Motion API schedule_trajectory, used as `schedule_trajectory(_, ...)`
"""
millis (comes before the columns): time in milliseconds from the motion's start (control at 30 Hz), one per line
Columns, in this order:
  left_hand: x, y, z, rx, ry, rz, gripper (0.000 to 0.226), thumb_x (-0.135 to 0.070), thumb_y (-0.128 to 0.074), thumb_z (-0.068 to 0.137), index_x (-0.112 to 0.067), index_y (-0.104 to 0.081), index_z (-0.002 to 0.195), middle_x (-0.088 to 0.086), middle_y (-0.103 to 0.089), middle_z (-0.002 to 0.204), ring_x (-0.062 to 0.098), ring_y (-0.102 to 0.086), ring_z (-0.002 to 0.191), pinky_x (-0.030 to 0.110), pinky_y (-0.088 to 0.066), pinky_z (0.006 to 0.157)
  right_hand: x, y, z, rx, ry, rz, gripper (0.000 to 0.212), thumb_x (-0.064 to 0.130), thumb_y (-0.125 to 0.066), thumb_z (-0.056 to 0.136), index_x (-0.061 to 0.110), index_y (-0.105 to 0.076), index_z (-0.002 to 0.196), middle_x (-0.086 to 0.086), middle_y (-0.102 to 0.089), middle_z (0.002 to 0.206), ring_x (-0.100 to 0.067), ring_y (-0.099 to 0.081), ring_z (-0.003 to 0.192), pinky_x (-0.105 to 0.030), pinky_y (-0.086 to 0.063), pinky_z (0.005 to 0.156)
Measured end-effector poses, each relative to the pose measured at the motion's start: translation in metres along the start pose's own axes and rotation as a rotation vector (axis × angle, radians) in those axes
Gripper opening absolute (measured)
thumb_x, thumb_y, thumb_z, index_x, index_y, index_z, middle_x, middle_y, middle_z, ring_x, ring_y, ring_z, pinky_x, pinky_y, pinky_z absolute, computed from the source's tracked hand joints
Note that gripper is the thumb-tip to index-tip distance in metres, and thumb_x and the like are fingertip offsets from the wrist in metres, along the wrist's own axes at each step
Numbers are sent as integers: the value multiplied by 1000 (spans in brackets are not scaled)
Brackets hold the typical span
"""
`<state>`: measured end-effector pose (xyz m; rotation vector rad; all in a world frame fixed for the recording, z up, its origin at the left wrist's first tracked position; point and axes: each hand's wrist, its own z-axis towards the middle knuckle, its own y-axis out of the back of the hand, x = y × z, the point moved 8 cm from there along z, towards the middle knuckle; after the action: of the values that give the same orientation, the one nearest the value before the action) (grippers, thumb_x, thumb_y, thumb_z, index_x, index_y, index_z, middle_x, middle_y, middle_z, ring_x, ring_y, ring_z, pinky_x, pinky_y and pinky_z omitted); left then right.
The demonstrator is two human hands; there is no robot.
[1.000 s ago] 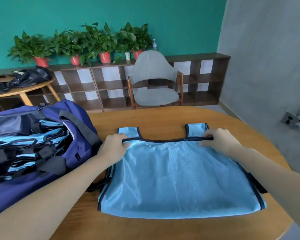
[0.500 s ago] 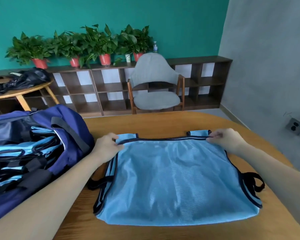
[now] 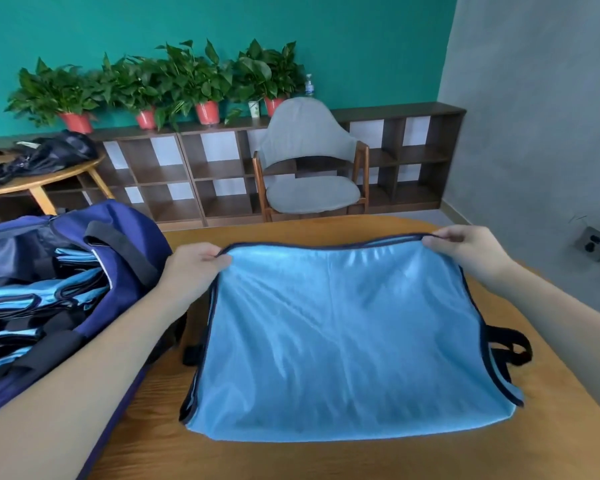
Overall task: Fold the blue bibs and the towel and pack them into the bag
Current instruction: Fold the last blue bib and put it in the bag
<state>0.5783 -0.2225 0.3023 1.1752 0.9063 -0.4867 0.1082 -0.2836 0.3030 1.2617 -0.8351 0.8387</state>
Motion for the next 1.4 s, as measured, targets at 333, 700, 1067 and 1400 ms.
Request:
schedule_trajectory(333, -21, -28, -22, 25, -135, 311, 43, -24, -67, 97, -13, -58, 137, 8, -64, 134, 24, -59, 125, 30, -42, 106, 4, -25, 0, -12, 20, -378, 43, 42, -64, 96, 15, -62, 130, -4, -68, 123, -23, -62, 112, -31, -49, 92)
schedule_trajectory(700, -34, -114, -164, 278, -380, 663, 52, -49, -36, 106, -31, -34, 155, -4, -29, 163, 15, -19, 152, 37, -10, 125, 23, -136, -168, 281, 339, -798, 68, 71, -25, 93, 34, -44, 147, 10, -42, 152, -13, -33, 144, -32, -23, 117)
schedule_trajectory(1067, 23, -70, -172, 187, -197, 753, 81, -75, -15, 97, -27, -20, 162, 8, -16, 169, 23, -8, 156, 40, -5, 127, -27, -68, -158, 215, 41, -897, 87, 82, -12, 90, 33, -9, 161, 5, -6, 169, -19, -3, 156, -39, -4, 126)
schedule_trajectory(1400, 24, -7, -187, -228, -350, 40, 28, -3, -60, 97, -17, -72, 118, -10, -71, 110, 7, -67, 104, 26, -51, 96, -36, -8, -160, 106, 53, -1041, 87, 80, -14, 89, 29, -21, 159, 3, -19, 167, -19, -14, 154, -39, -12, 125)
